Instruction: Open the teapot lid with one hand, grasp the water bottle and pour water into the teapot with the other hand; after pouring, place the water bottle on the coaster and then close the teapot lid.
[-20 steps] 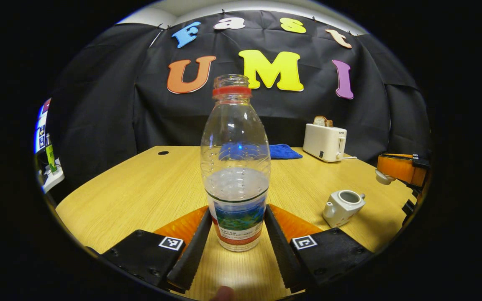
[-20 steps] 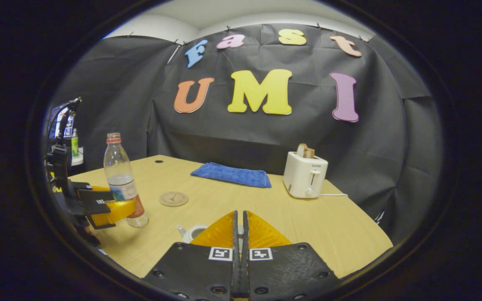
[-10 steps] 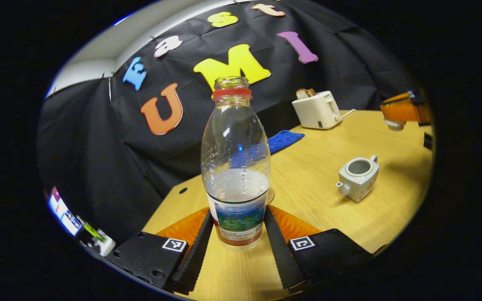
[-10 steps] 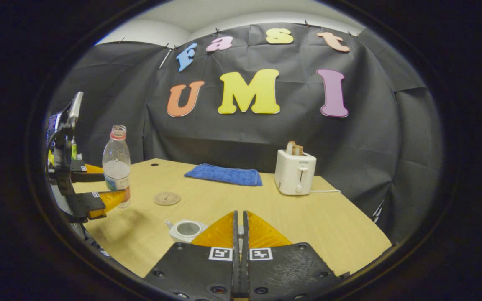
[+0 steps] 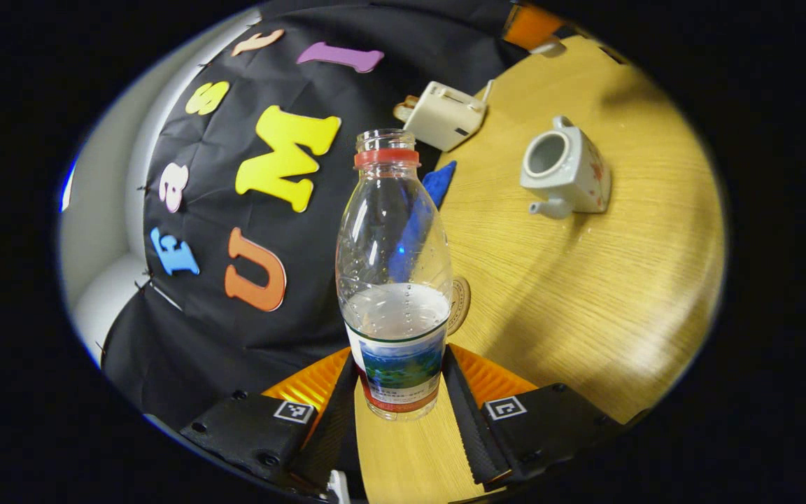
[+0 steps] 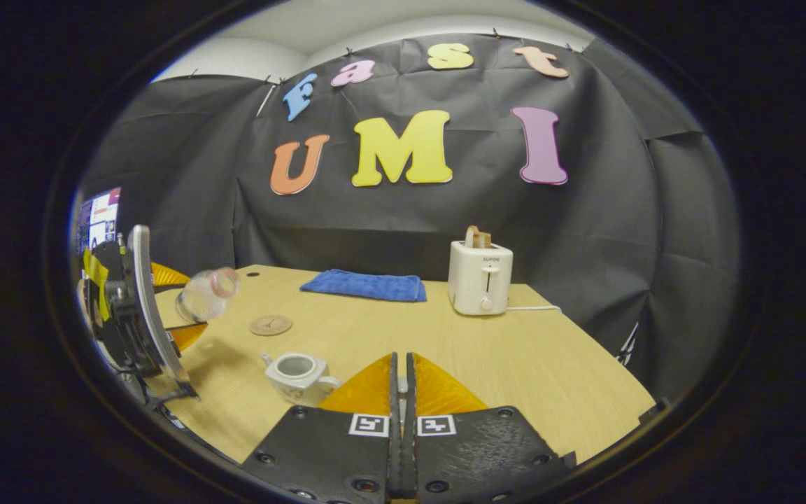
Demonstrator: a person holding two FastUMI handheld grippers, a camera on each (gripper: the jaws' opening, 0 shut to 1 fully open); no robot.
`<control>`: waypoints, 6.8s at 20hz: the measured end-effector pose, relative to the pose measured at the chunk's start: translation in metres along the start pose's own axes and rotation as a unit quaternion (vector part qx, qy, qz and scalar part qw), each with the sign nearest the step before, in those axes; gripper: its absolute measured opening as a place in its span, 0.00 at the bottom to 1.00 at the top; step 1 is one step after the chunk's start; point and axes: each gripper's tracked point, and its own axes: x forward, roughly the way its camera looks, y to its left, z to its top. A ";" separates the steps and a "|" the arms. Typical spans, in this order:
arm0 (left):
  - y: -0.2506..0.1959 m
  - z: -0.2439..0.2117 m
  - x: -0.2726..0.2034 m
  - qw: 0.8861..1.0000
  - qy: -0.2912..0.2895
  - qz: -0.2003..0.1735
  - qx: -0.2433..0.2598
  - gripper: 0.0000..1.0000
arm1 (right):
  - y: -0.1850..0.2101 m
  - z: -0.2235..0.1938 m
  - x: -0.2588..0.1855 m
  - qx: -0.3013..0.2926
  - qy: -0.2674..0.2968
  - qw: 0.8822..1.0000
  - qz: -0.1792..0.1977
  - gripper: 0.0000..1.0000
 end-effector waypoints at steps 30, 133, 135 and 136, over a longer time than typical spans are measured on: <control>0.032 0.041 0.015 0.947 0.052 0.013 0.317 0.73 | -0.035 -0.007 -0.011 0.027 -0.010 1.000 -0.011 0.00; -0.009 0.015 0.142 0.805 -0.022 -0.096 -0.584 0.95 | -0.024 0.001 -0.014 0.002 -0.004 0.999 -0.038 0.00; -0.011 0.014 0.139 0.802 -0.019 -0.099 -0.588 0.96 | -0.020 0.001 -0.013 0.002 -0.004 0.999 -0.035 0.00; -0.013 0.010 0.130 0.802 -0.016 -0.100 -0.589 0.96 | -0.018 0.003 -0.013 0.002 -0.005 0.999 -0.032 0.00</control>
